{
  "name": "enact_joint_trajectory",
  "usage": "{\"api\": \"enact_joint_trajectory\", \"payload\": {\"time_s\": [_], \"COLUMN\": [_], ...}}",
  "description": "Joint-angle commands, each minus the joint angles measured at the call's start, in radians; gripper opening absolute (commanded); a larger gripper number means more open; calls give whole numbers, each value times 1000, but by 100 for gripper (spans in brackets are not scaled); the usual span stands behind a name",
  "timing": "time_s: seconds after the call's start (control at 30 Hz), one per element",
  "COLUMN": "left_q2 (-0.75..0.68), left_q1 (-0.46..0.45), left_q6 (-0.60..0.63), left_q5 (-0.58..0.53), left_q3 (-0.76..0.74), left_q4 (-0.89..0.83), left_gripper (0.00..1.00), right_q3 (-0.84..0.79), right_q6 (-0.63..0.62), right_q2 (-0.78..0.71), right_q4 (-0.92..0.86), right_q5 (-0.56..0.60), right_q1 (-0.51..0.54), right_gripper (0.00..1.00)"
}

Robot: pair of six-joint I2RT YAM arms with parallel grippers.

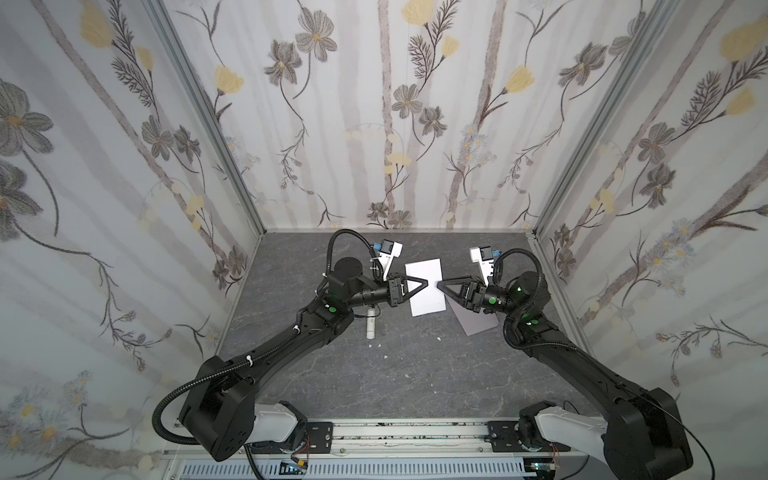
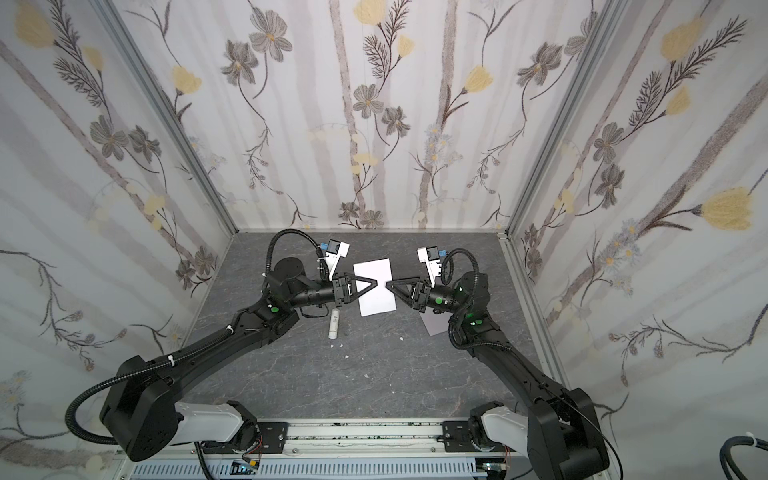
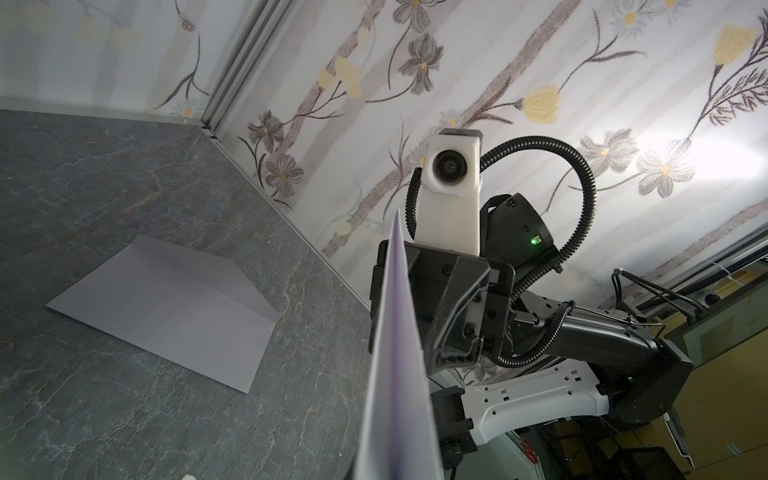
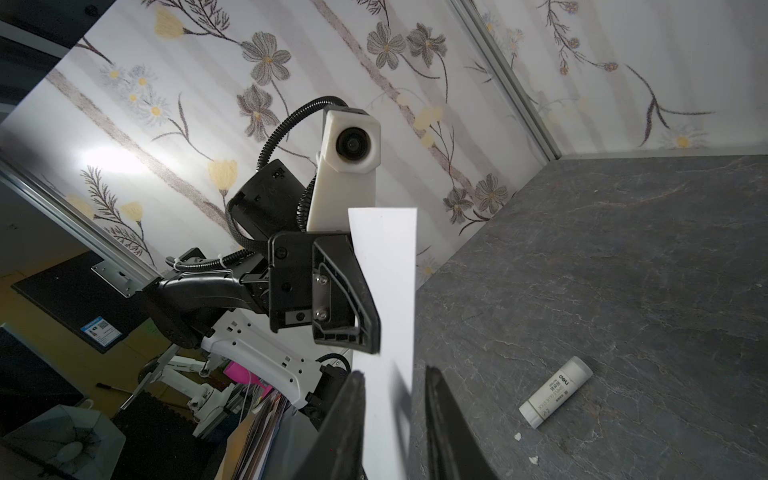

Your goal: Place the letter into the envelope and seal it

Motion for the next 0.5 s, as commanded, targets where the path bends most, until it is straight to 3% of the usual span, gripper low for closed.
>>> {"api": "enact_joint_trajectory", "payload": {"time_s": [0.0, 0.07, 0.17, 0.23, 0.33, 0.4, 0.47], "left_q2": [-2, -2, -3, -6, -10, -8, -8], "left_q1": [1, 0, 1, 2, 3, 3, 5], "left_q6": [-15, -15, -15, -15, -10, -11, -15], "left_q5": [2, 1, 0, -3, -14, -15, -14], "left_q3": [10, 10, 11, 9, 4, 4, 5], "left_q4": [43, 43, 45, 46, 49, 49, 51], "left_gripper": [0, 0, 0, 0, 0, 0, 0], "right_q3": [-10, -14, -20, -24, -36, -48, -59], "right_q6": [12, 17, 17, 14, 12, 18, 27], "right_q2": [-2, -4, -8, -13, -16, -16, -18], "right_q4": [52, 58, 59, 56, 57, 69, 81], "right_q5": [2, 6, 9, 11, 11, 8, 8], "right_q1": [2, 5, 5, 6, 6, 7, 8], "right_gripper": [0, 3, 39, 47, 39, 2, 0]}}
